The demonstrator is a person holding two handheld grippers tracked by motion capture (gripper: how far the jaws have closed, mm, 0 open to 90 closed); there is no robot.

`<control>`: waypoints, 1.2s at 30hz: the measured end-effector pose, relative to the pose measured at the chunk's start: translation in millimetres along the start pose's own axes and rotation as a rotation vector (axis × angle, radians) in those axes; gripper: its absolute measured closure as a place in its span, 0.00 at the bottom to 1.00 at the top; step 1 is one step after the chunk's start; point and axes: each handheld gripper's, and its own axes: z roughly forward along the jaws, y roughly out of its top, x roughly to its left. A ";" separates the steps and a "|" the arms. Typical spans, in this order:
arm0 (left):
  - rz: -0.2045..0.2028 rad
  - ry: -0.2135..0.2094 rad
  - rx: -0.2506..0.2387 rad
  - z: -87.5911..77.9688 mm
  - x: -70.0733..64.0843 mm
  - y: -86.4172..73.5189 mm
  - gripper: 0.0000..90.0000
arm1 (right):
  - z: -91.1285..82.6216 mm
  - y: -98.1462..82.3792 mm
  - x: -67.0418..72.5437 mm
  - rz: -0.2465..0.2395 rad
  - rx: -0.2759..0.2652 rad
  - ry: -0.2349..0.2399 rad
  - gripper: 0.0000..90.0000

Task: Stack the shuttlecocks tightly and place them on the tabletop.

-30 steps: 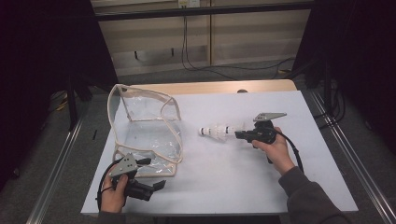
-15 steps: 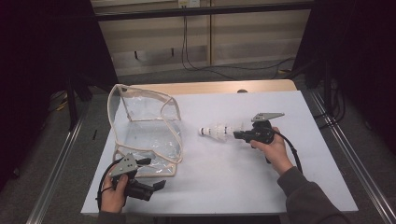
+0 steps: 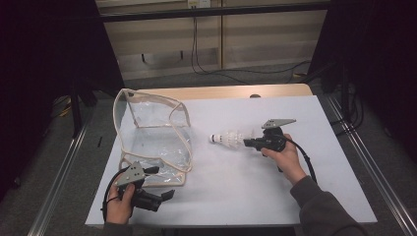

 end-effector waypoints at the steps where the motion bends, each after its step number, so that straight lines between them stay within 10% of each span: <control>1: 0.000 0.000 0.001 0.0 -0.1 0.0 0.03 | 0.2 0.3 0.4 0.003 0.000 0.000 1.00; 36: 0.002 0.000 0.002 0.3 0.5 0.1 0.03 | 14.7 3.6 5.1 -0.007 0.011 0.008 1.00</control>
